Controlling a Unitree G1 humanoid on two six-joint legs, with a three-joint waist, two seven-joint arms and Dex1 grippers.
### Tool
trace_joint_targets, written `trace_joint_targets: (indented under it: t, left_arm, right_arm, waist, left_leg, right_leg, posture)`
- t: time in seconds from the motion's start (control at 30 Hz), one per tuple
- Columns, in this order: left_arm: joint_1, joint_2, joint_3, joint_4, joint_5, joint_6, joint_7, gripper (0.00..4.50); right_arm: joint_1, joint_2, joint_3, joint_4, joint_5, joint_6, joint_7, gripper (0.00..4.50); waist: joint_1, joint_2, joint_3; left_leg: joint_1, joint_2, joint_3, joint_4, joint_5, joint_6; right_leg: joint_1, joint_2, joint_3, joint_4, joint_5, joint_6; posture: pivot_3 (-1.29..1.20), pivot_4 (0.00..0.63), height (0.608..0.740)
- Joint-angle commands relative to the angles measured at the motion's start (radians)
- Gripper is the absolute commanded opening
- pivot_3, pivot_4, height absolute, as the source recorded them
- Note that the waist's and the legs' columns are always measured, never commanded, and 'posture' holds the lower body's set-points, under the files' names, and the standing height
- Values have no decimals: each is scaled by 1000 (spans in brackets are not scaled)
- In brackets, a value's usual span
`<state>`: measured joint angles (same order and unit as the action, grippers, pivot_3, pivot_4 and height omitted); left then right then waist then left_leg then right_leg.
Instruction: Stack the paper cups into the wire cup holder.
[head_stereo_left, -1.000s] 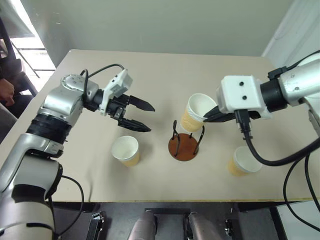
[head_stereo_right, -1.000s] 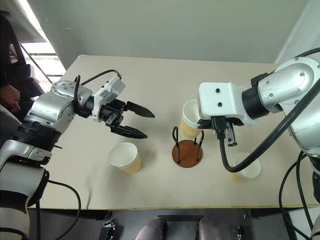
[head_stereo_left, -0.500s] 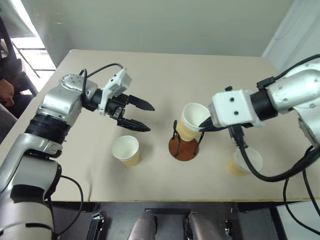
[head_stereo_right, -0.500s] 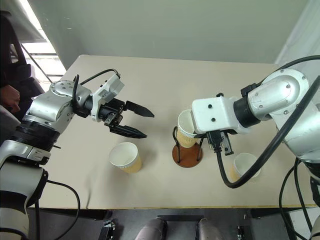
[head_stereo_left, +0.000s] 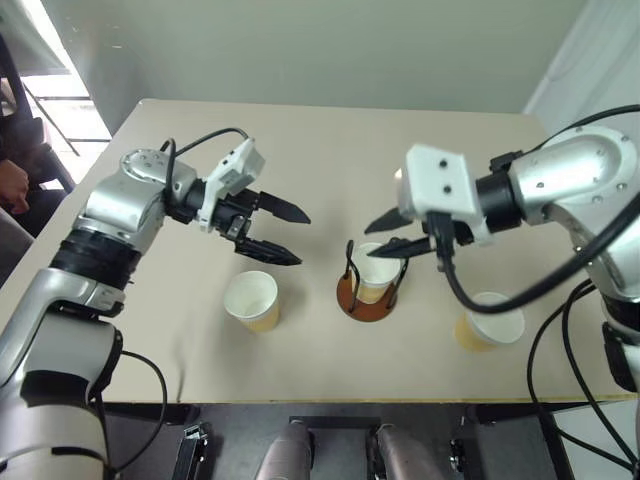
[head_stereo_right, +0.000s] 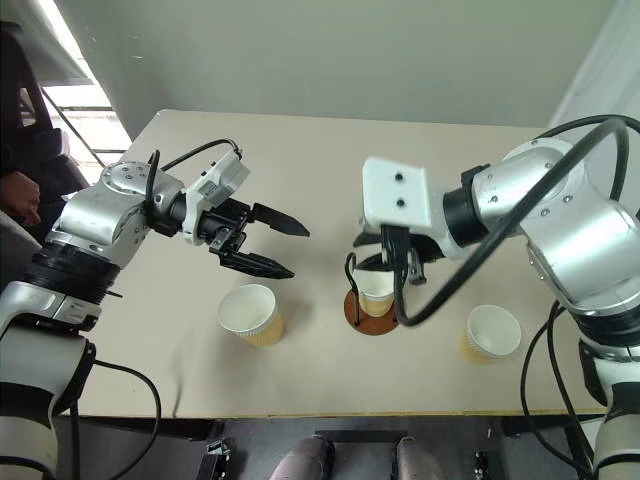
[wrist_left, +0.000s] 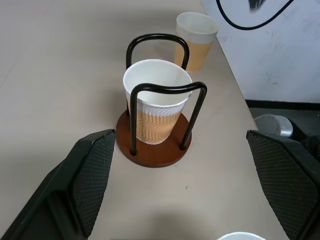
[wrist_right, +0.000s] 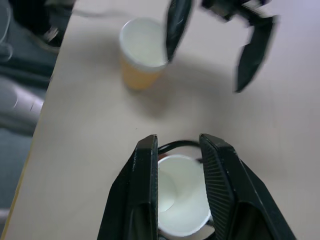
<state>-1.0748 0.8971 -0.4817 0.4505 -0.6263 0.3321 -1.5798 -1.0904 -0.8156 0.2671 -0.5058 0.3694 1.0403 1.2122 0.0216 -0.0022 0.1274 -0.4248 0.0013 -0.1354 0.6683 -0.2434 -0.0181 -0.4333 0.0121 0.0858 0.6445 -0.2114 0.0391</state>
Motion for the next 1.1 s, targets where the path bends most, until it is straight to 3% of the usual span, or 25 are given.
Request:
trace_joint_targets:
  t: [0.03, 0.17, 0.43, 0.7, 1.1]
  left_arm:
    - [2, 42, 52, -57, -4, 7, -35, 4500]
    - [26, 98, 58, -110, 13, -23, -35, 4500]
    - [110, 232, -17, -106, 265, -337, -35, 4500]
    - [33, 150, -15, 35, 411, -415, -35, 4500]
    - [-161, 8, -12, 154, 557, -465, -35, 4500]
  right_arm:
    - [-47, 10, -138, 14, 103, 90, -34, 1262]
    - [-55, 24, -239, 46, 182, 114, -74, 1262]
    - [-36, 39, -382, 66, 319, 136, -155, 1262]
    - [94, -134, -471, 79, 418, 28, -18, 1262]
    - [157, -288, -489, 138, 478, 19, 0, 1262]
  waist:
    - [0, 0, 0]
    - [-1, 0, 0]
    - [-6, 0, 0]
    - [9, -1, 0]
    - [1, -1, 0]
  left_leg:
    - [0, 0, 0, 0, 1, -1]
    - [-1, 0, 0, -1, 4, -8]
    - [-1, 0, 0, -2, 4, -6]
    - [-4, -1, -2, -1, 0, 0]
    - [-6, -1, -1, 0, -1, 2]
  right_leg:
    - [0, 0, 0, 0, 0, 0]
    - [-2, 0, 0, 0, -1, -1]
    - [-4, 1, 0, 2, -1, -2]
    - [-5, -1, -1, 1, -1, -3]
    - [-6, 0, -1, 1, 1, -1]
  posture:
    - [0, 150, 740]
    - [0, 150, 740]
    - [0, 150, 740]
    - [0, 150, 740]
    - [0, 150, 740]
